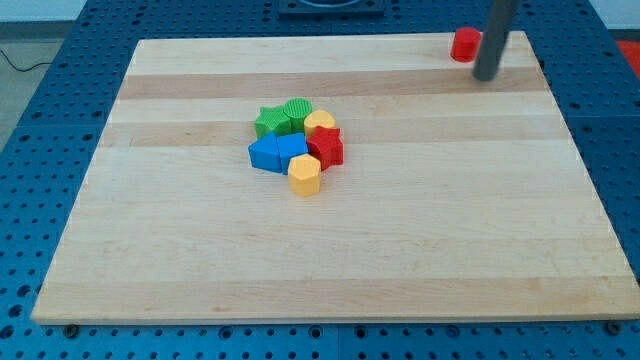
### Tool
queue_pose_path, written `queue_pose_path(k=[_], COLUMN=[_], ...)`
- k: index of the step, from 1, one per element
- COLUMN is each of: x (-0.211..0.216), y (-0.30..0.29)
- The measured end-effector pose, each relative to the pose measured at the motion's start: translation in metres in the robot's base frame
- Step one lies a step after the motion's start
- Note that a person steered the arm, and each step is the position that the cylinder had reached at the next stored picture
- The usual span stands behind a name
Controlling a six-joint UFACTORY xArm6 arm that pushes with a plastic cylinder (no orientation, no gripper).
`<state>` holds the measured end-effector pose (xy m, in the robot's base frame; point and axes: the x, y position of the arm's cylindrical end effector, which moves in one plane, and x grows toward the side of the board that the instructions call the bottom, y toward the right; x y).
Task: Move red circle towards center
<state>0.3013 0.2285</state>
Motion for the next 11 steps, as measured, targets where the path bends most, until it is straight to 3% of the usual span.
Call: queue_pose_path(k=[1,2,4,5,7,8,10,11], x=[0.009,-0.021,-0.096,-0.098,-0.035,-0.002,-0.005,0.021], y=[0.052,0.080,0.060,0.012,-0.113,-0.144,-0.104,-0.109])
